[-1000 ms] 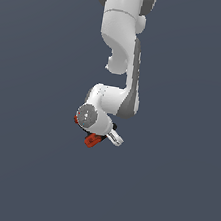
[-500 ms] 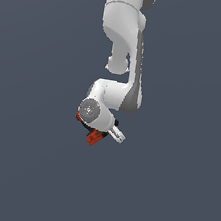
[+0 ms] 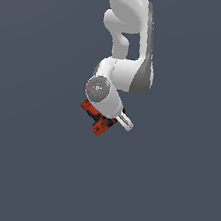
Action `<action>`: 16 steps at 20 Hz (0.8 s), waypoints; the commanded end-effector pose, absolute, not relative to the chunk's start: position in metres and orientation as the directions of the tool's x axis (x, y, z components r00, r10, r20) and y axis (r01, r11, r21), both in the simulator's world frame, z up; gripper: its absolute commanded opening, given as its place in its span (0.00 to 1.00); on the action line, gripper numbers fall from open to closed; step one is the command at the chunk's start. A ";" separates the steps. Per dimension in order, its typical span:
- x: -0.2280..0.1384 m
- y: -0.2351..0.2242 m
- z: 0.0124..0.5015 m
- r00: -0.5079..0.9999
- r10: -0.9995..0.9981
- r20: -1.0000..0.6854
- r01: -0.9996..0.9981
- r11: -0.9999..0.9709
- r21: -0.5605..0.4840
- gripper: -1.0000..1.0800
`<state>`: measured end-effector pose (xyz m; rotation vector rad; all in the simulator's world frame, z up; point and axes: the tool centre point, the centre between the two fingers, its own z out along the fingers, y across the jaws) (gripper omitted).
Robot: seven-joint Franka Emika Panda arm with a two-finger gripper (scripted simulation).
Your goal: Pick up the object and move it to a goal position.
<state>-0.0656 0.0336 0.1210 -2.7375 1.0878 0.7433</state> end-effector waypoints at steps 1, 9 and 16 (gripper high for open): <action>-0.072 0.041 0.149 0.629 -0.618 -0.472 -0.669 -0.739 0.077 0.00; -0.101 0.065 0.237 0.629 -0.618 -0.472 -0.669 -0.739 0.078 0.00; -0.126 0.088 0.319 0.629 -0.618 -0.471 -0.668 -0.740 0.079 0.00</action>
